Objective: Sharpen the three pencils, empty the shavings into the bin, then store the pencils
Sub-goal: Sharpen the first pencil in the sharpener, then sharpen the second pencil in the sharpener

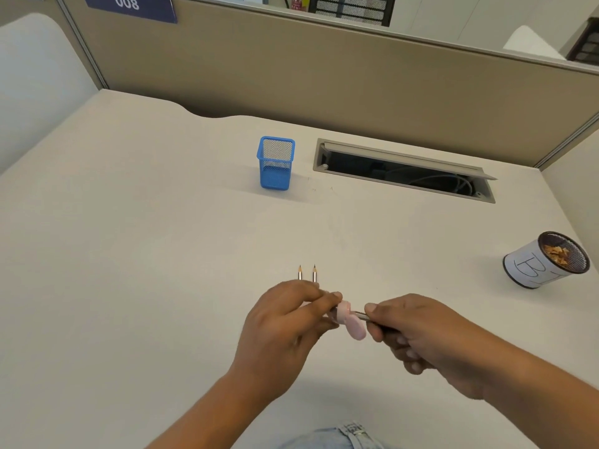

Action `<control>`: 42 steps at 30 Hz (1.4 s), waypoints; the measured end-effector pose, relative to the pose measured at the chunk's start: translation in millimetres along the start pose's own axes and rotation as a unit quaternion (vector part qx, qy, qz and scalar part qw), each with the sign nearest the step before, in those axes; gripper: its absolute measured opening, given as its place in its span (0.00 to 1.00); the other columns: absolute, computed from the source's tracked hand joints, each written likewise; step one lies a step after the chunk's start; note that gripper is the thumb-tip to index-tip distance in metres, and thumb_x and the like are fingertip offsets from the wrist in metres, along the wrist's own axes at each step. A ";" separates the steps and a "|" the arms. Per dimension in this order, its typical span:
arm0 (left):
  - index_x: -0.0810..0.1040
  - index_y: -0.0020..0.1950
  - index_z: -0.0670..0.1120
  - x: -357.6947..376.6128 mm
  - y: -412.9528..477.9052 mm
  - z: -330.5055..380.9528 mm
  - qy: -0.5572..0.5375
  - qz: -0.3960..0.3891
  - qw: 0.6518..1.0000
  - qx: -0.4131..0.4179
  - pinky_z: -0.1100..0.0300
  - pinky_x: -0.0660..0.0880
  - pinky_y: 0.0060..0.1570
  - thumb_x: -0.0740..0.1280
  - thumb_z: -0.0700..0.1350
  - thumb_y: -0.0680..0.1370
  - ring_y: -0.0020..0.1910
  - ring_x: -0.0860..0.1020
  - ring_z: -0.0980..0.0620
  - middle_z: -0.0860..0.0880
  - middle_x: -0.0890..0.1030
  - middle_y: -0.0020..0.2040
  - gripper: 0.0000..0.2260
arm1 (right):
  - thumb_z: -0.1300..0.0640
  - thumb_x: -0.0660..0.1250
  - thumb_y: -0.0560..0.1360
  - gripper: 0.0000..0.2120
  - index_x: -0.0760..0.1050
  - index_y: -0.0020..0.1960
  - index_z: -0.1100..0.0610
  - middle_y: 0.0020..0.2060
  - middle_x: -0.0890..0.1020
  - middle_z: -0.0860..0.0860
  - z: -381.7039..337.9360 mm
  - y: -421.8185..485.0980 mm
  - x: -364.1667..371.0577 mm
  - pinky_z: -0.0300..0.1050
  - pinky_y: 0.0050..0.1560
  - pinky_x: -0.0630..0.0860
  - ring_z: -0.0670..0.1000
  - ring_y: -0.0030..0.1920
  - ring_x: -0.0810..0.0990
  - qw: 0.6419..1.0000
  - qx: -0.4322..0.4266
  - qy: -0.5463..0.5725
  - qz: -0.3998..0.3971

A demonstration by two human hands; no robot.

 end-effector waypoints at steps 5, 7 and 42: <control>0.84 0.58 0.48 -3.3 -3.6 -36.1 -0.073 0.020 0.984 -0.161 0.54 0.78 0.50 0.72 0.43 0.75 0.52 0.81 0.54 0.55 0.82 0.53 0.12 | 0.51 0.63 0.80 0.17 0.82 0.36 0.55 0.28 0.73 0.48 -6.0 3.7 -10.9 0.39 0.31 0.68 0.47 0.28 0.68 0.999 -0.036 0.032 0.017; 0.84 0.57 0.50 -0.5 -4.9 -41.4 -0.121 0.022 0.973 -0.198 0.63 0.76 0.50 0.72 0.41 0.75 0.52 0.81 0.54 0.57 0.82 0.52 0.12 | 0.52 0.65 0.79 0.15 0.84 0.40 0.57 0.30 0.78 0.49 -6.0 8.1 -13.6 0.39 0.34 0.70 0.47 0.29 0.72 0.997 -0.052 0.056 0.027; 0.75 0.55 0.56 80.8 -64.1 -105.4 -0.206 -0.059 0.891 -0.400 0.72 0.71 0.57 0.68 0.49 0.77 0.57 0.79 0.61 0.65 0.82 0.54 0.08 | 0.46 0.71 0.72 0.05 0.77 0.44 0.46 0.40 0.79 0.41 36.6 131.2 -70.8 0.40 0.37 0.70 0.46 0.40 0.78 0.894 -0.125 -0.217 0.373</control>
Point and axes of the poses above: each hand's wrist, its own y-axis towards the middle knuckle, its own x-axis out of the palm, z = x × y, the point moved 10 cm from there along y, towards the middle knuckle
